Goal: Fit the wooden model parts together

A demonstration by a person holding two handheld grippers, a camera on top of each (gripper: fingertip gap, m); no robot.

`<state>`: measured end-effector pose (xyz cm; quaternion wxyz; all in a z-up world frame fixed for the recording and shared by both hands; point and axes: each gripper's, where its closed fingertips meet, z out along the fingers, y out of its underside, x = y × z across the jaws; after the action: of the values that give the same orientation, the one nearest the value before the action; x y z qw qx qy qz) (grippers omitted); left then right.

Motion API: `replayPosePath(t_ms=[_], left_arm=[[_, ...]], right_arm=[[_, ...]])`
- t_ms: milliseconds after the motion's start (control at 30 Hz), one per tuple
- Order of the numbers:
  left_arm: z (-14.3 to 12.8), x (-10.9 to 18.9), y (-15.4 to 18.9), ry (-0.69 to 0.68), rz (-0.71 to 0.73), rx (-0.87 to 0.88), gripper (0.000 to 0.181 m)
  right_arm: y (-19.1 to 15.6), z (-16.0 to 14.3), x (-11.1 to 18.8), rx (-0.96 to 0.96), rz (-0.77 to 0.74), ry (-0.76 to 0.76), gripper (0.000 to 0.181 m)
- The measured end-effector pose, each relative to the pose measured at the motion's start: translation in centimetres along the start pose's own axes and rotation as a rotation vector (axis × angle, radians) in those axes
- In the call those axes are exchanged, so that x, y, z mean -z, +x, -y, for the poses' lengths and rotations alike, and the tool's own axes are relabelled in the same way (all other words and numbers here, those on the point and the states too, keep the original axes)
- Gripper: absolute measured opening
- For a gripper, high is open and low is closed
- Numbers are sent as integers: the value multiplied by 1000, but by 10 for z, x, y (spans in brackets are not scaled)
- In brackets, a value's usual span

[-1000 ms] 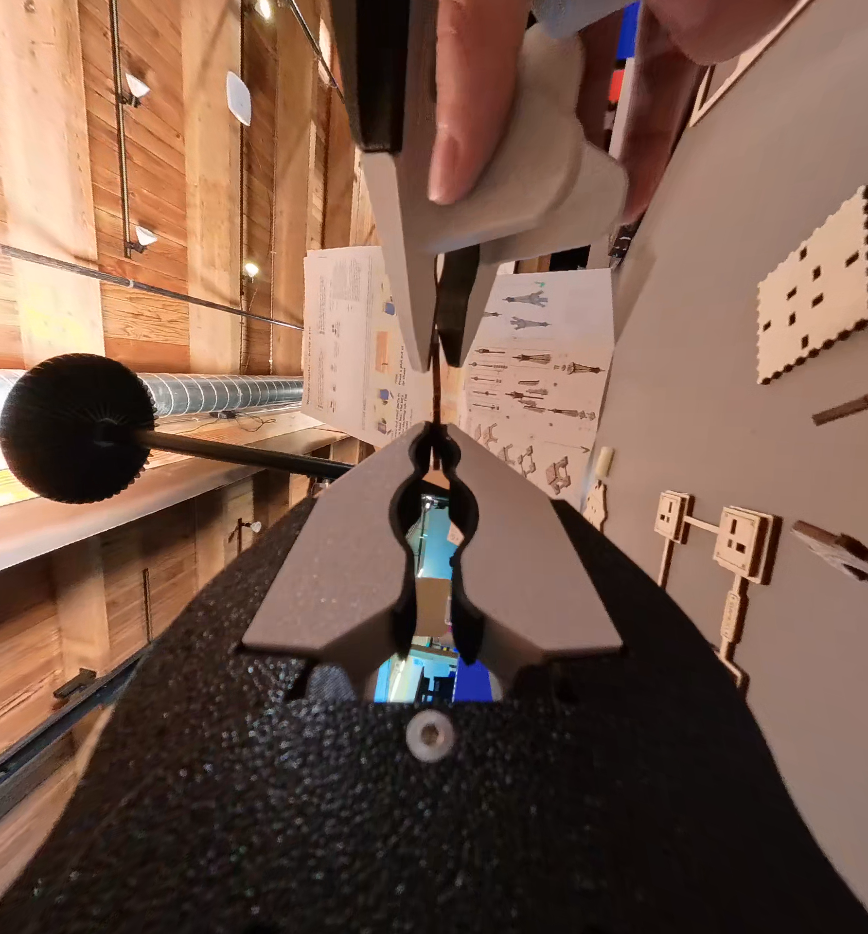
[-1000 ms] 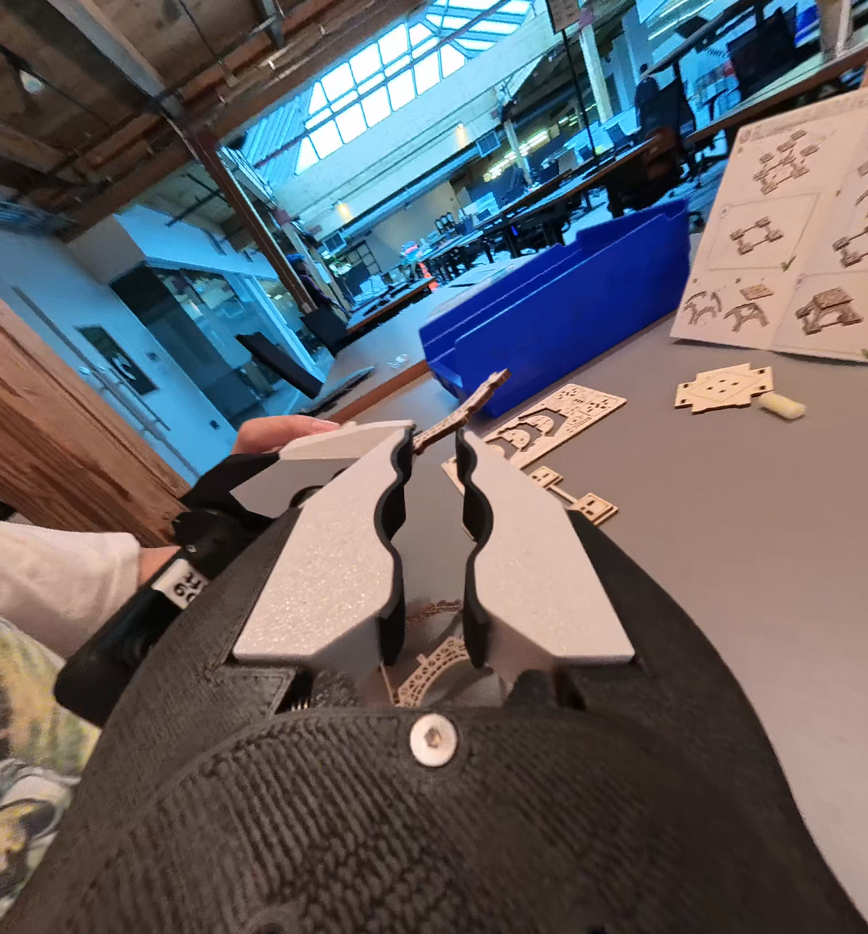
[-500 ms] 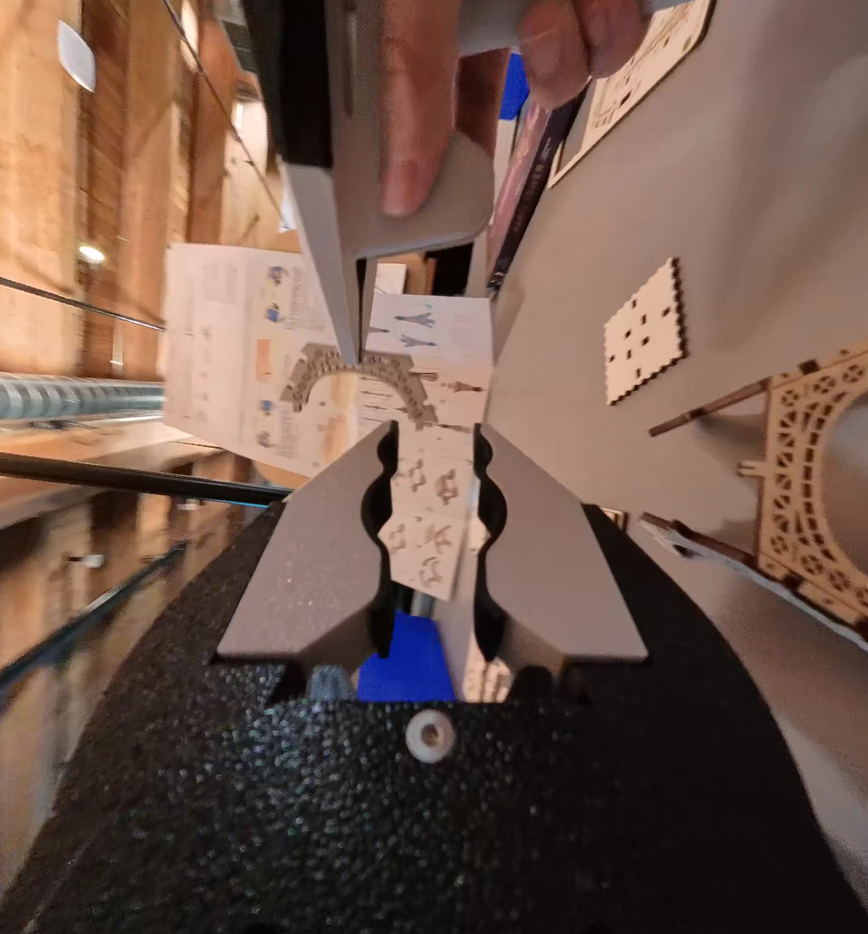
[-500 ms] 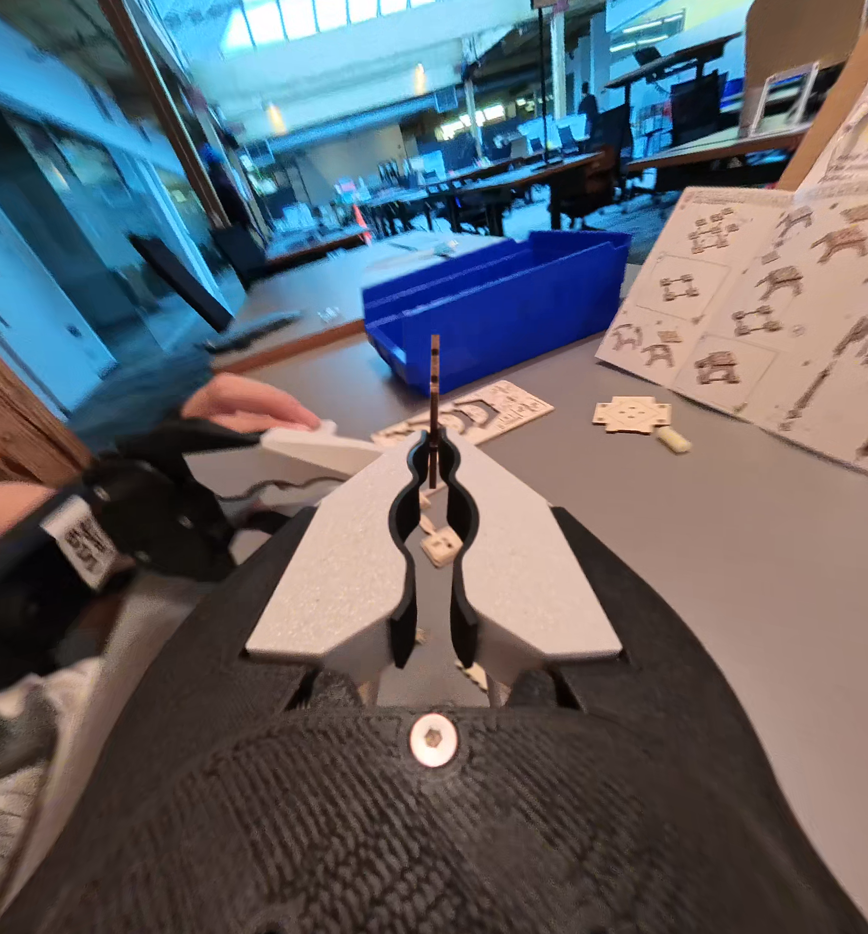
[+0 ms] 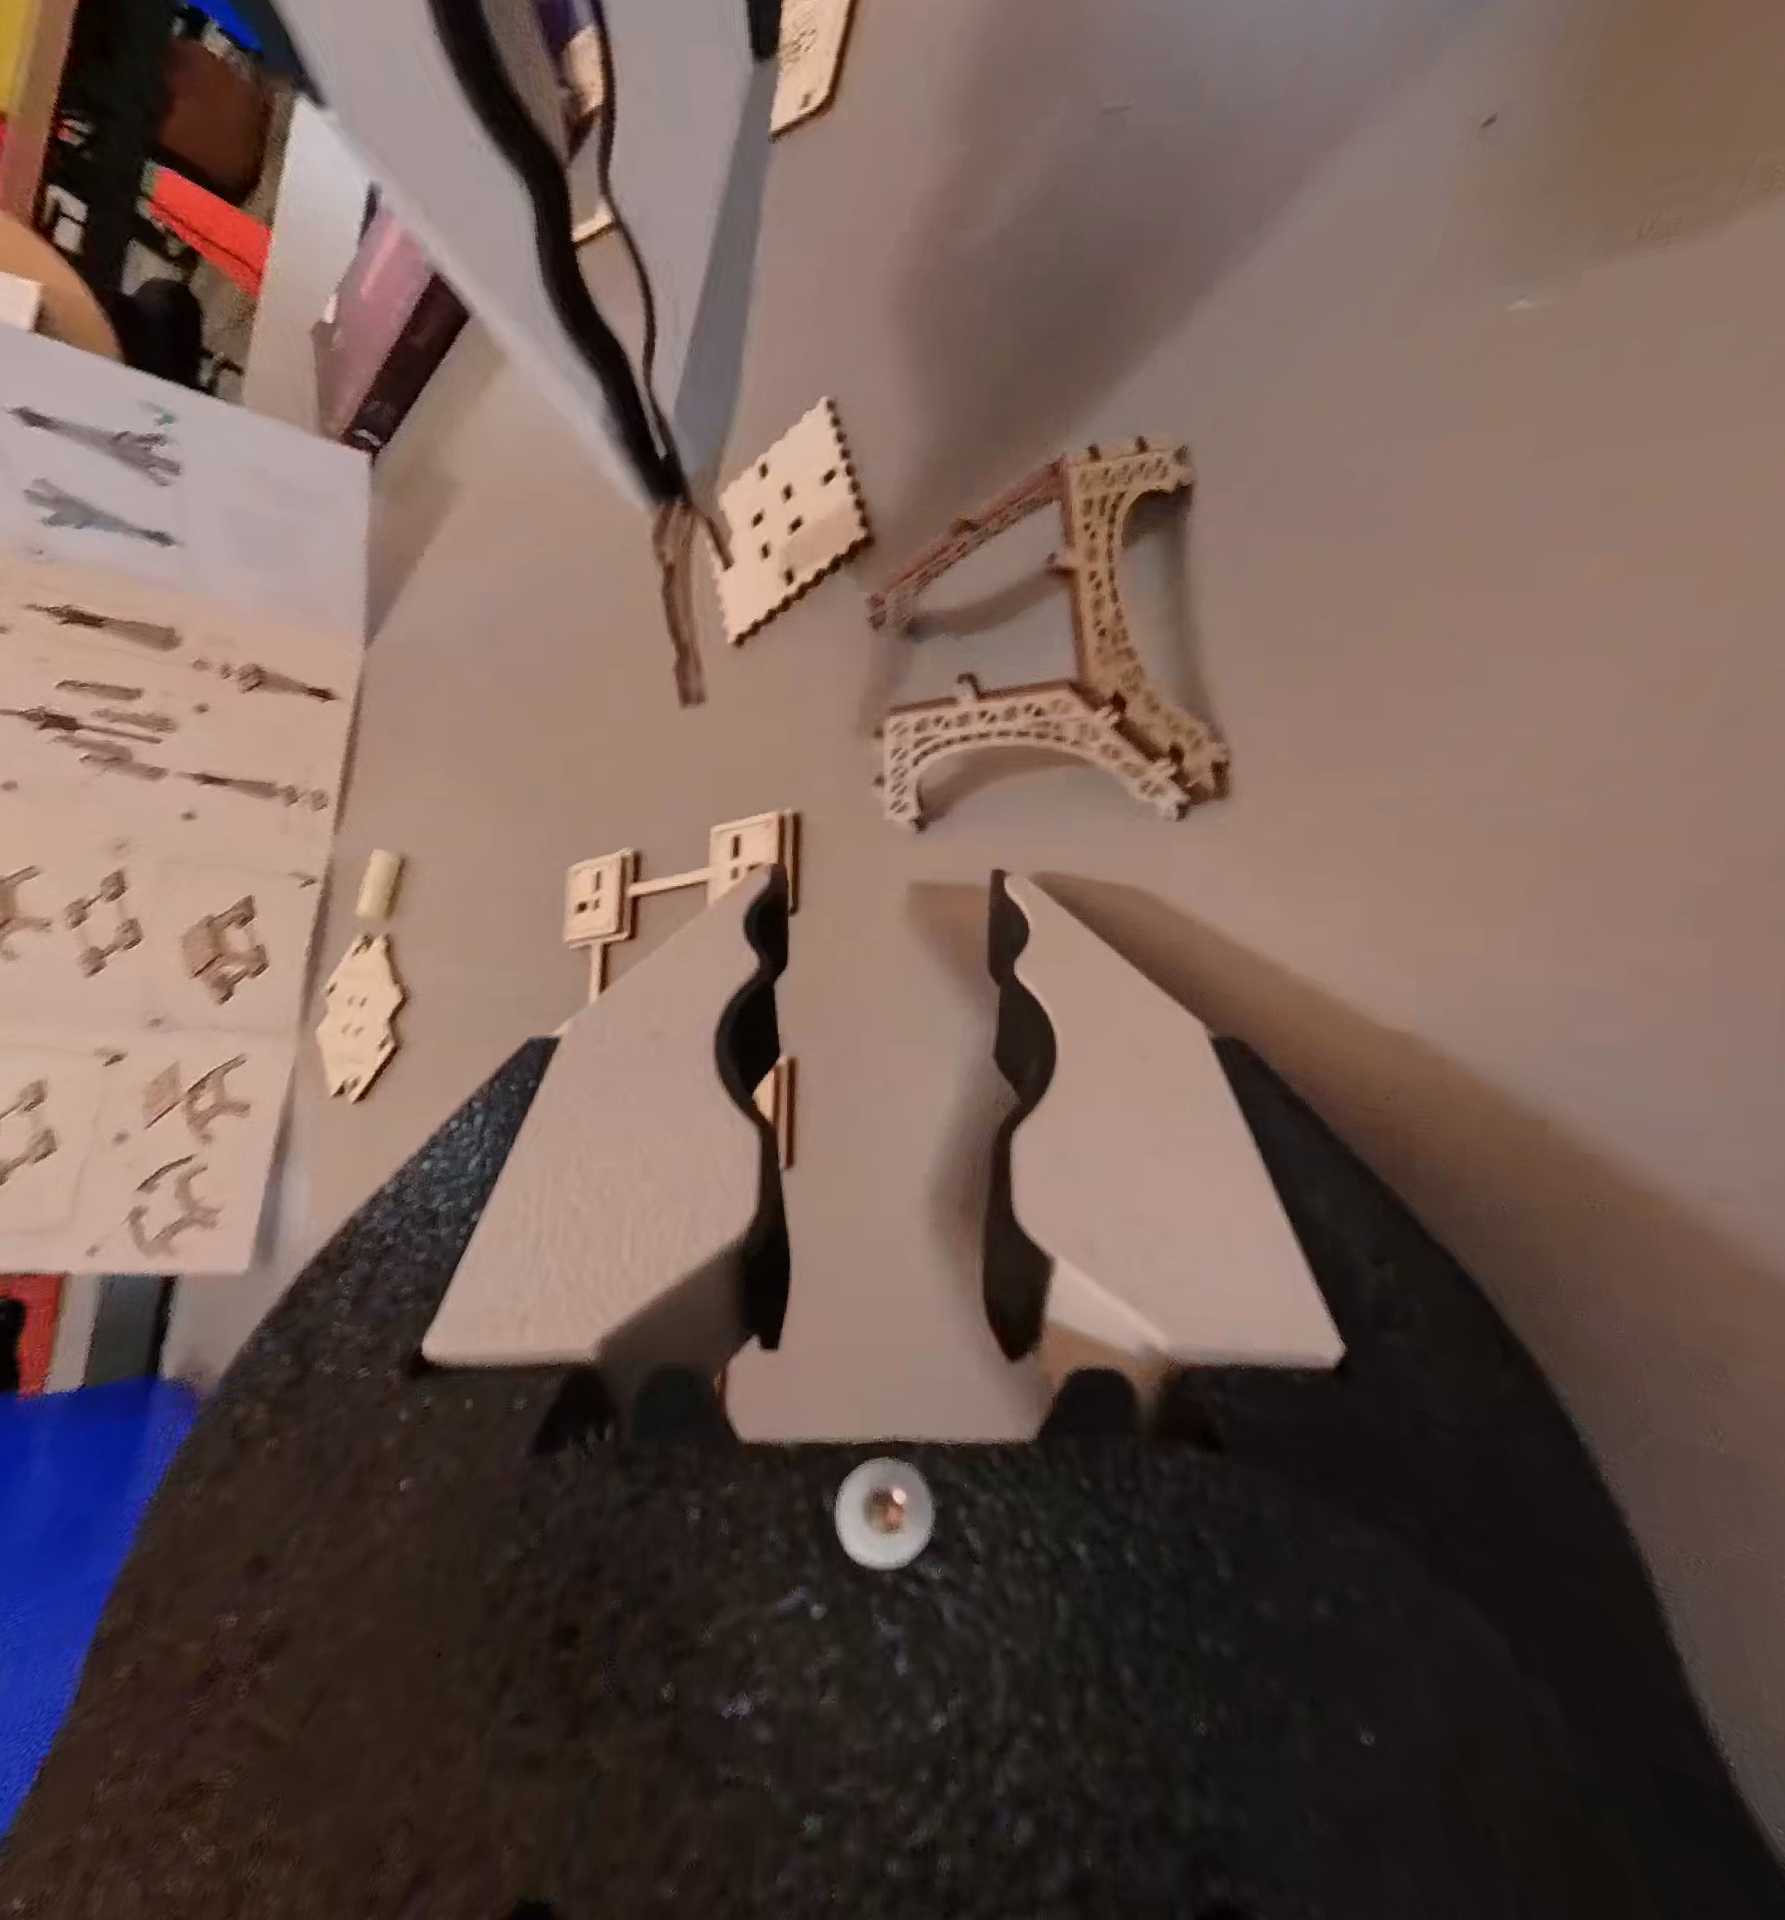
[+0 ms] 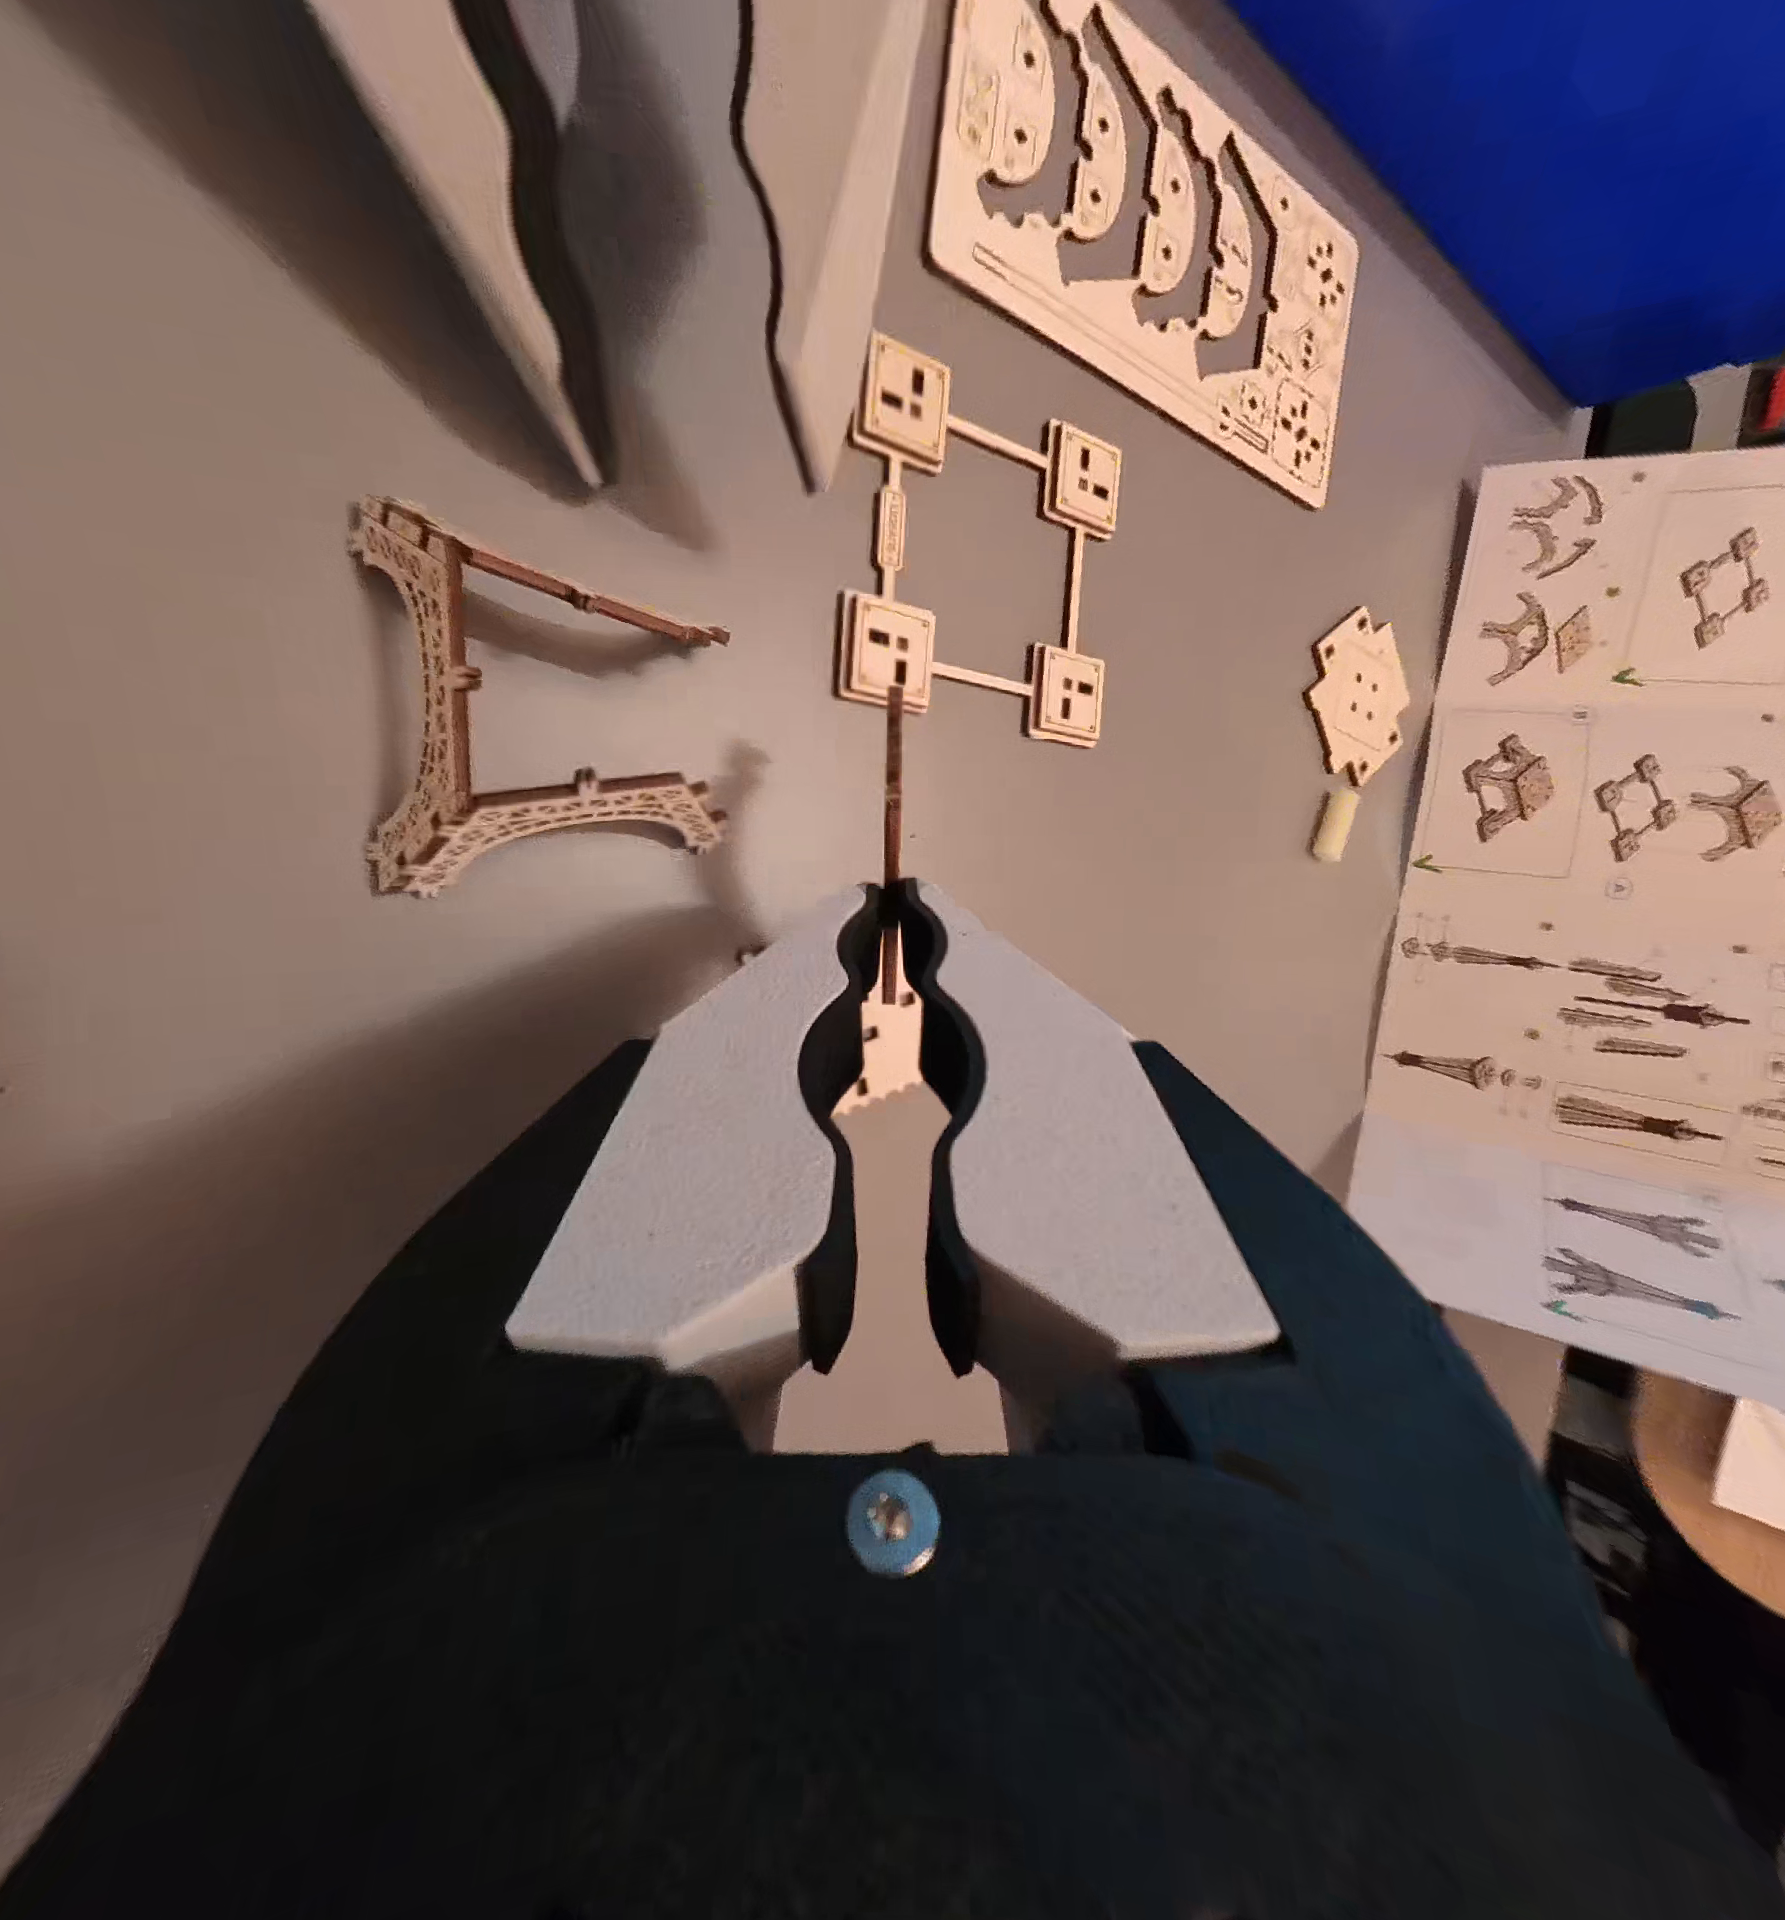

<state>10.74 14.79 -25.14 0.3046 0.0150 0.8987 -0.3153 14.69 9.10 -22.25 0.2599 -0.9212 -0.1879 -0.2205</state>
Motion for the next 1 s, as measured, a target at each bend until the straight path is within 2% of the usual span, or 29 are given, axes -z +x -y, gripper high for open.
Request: replayPosePath(t_ms=[33,133,200,267,367,533,733,833,1000], left_arm=[[2,-5,4,4,-23,6,37],[5,-17,-2,6,13,13,31],[7,-22,-5,27,9,58,34],[6,-26,-8,24,20,79,27],[4,-26,-13,26,93,77,27],[-1,-19,-27,-30,295,72,36],[2,-22,-32,-47,348,74,35],[3,-23,-33,-48,349,80,31],[9,-20,-35,-58,414,34,13]], right_arm=[[-2,2,-2,17,15,-11,0],[-8,9,-10,40,40,-5,0],[-11,9,-15,43,47,-16,0],[-10,7,-17,50,34,-34,0],[-9,8,-18,50,20,-33,0],[-9,11,-23,45,-21,-38,0],[-9,14,-27,120,-14,-49,0],[-9,9,-29,140,0,-101,0],[-4,5,-27,48,-26,-104,0]])
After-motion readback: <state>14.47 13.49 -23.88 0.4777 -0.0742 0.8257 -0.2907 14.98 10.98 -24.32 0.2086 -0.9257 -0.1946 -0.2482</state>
